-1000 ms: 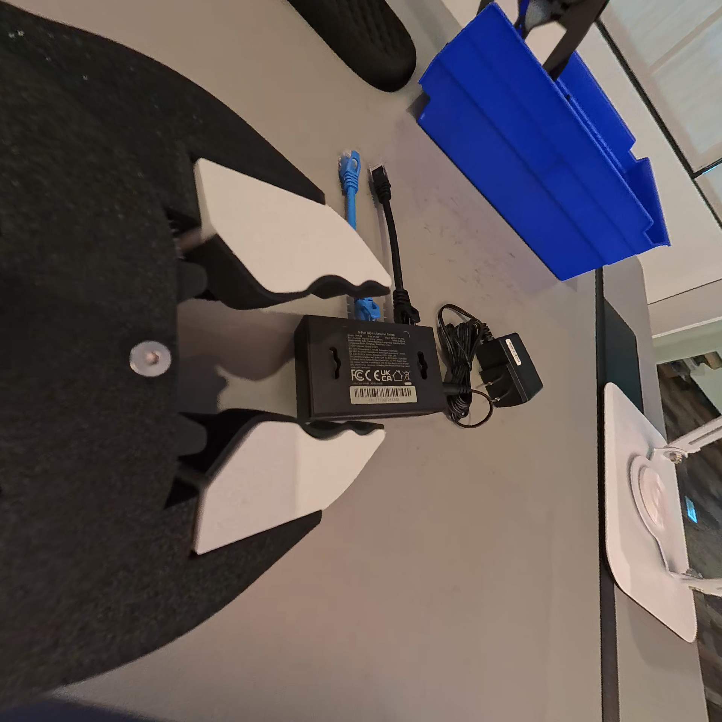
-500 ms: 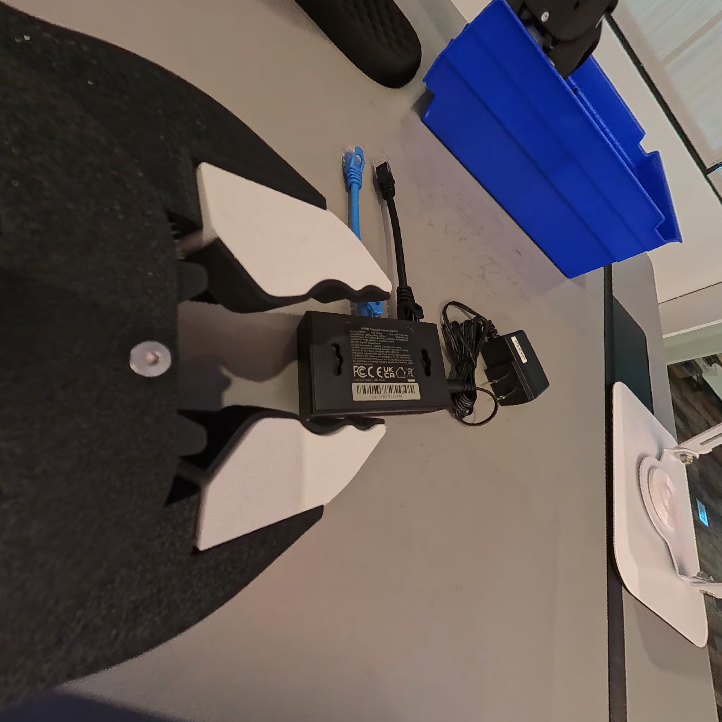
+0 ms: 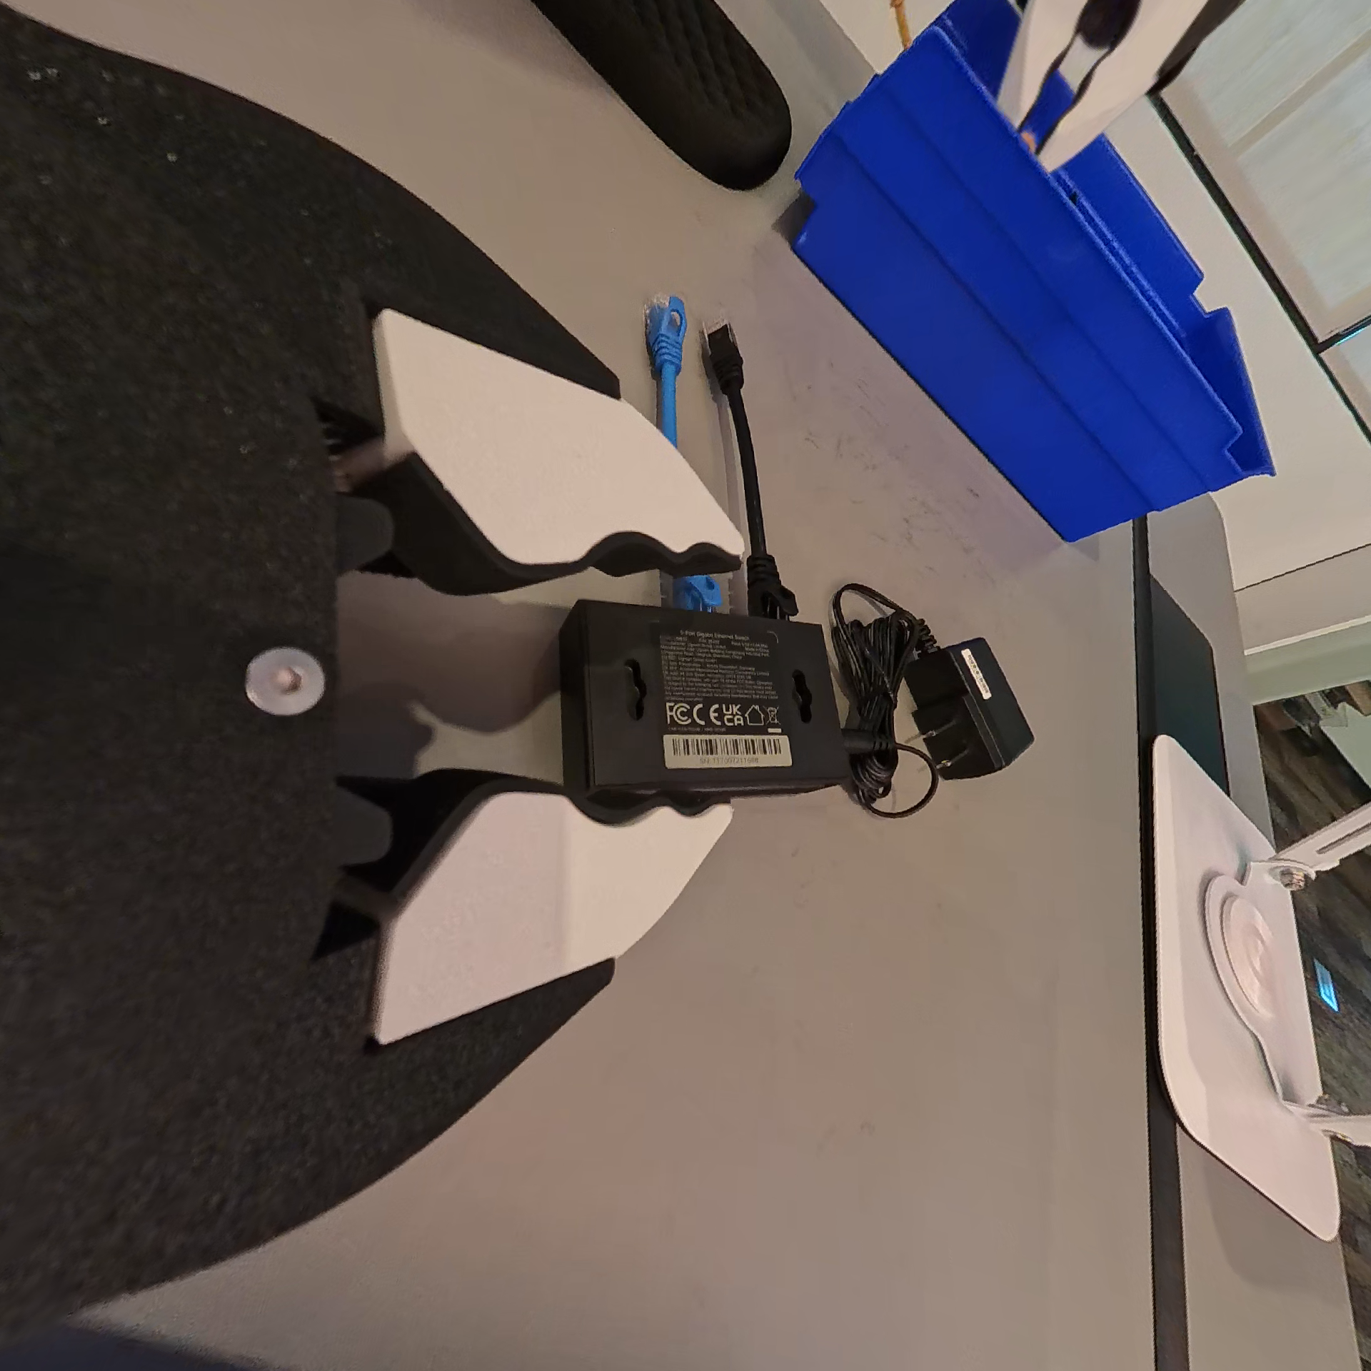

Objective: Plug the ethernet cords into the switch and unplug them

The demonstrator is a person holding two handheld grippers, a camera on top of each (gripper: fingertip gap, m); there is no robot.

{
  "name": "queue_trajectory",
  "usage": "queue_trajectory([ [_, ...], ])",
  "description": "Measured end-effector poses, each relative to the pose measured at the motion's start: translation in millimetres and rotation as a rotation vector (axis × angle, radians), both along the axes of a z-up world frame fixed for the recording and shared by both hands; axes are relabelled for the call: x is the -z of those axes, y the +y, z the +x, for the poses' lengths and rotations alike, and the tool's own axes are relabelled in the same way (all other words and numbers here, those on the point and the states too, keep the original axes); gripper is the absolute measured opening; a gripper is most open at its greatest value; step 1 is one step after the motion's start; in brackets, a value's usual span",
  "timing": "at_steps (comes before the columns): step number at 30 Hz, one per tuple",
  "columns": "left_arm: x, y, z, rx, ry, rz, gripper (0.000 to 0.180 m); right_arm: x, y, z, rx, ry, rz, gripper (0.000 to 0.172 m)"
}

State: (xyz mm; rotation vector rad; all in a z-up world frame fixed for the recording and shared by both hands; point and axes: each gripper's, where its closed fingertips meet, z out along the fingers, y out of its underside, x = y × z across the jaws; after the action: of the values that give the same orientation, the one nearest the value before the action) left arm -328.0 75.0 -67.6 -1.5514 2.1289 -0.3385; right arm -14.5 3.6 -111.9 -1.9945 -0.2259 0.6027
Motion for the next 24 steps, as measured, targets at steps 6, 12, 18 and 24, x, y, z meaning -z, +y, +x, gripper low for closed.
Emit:
queue_trajectory([
  [6, -67, -6, 9, -0.066, -0.19, 0.009, 0.012, -5, -1, -1, 0.0, 0.027, 0.013, 0.055],
  [12, -118, -46, 48, -0.04, -0.342, -0.092, 0.012, -11, -2, -2, -0.002, 0.029, 0.034, 0.054],
  [18, -143, -107, 115, 0.049, -0.405, -0.141, 0.011, -20, -3, 4, 0.02, 0.074, 0.063, 0.054],
  [24, -108, -148, 175, 0.065, -0.327, -0.196, 0.012, -25, -4, 9, 0.035, 0.117, 0.071, 0.053],
])
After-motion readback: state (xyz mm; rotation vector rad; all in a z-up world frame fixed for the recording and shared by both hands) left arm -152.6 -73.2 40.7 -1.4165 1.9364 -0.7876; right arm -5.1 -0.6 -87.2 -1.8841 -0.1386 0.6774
